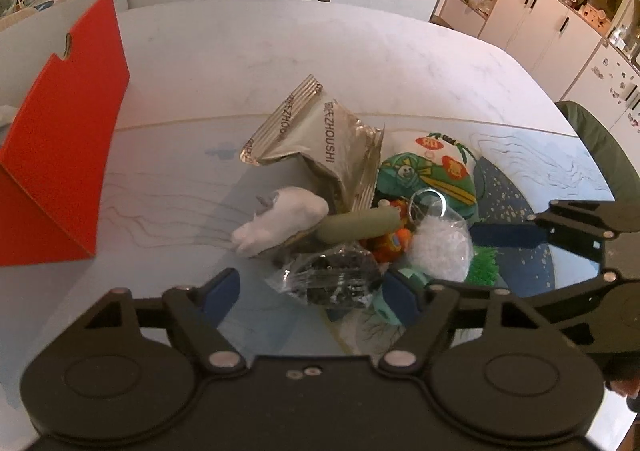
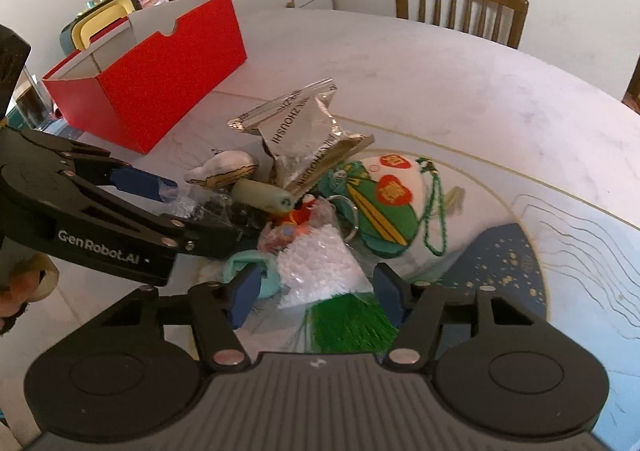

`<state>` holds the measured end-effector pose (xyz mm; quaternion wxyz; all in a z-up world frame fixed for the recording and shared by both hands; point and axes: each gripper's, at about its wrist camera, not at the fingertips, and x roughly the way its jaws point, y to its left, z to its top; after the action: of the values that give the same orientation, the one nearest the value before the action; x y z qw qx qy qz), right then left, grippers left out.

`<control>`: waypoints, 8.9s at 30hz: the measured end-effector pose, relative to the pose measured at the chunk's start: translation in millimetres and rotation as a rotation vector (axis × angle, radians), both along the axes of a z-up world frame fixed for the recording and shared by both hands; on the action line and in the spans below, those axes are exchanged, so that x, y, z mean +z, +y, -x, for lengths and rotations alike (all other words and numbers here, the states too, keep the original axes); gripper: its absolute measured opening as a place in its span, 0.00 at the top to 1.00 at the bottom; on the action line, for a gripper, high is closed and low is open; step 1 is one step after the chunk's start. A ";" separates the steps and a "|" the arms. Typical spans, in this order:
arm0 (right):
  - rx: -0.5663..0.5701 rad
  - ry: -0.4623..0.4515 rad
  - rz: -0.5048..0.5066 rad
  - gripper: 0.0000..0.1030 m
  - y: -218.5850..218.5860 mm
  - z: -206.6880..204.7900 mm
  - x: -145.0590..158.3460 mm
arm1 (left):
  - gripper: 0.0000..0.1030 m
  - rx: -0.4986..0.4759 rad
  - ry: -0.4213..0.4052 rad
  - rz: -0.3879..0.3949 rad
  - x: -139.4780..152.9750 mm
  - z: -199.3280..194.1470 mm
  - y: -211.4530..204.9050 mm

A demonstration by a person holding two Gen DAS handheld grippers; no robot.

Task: Organize objects
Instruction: 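Grasp the black plastic bag with the left tool while the right tool grasps the bead bag, then carry the black bag and bead bag into the red box, then open both tools to release the bags inside the box, then withdraw both tools from the box back over the clutter pile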

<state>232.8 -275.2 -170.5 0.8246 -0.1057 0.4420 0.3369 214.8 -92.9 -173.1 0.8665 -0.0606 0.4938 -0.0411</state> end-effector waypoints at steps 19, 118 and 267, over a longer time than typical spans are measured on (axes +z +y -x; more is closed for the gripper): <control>-0.013 -0.024 0.019 0.67 6.5 0.3 2.9 | 0.63 -0.018 0.010 0.061 1.0 -1.4 3.8; -0.075 -0.090 -0.008 0.69 305.7 0.4 110.5 | 0.63 0.209 -0.149 0.105 107.0 -18.6 306.9; -0.190 -0.088 -0.078 0.17 -10.6 52.5 81.9 | 0.00 0.028 -0.138 0.012 69.5 27.2 48.9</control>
<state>180.3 -285.8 -88.6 0.8749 -0.0458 0.4002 0.2690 187.6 -44.0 -103.7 0.8985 -0.0698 0.4319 -0.0362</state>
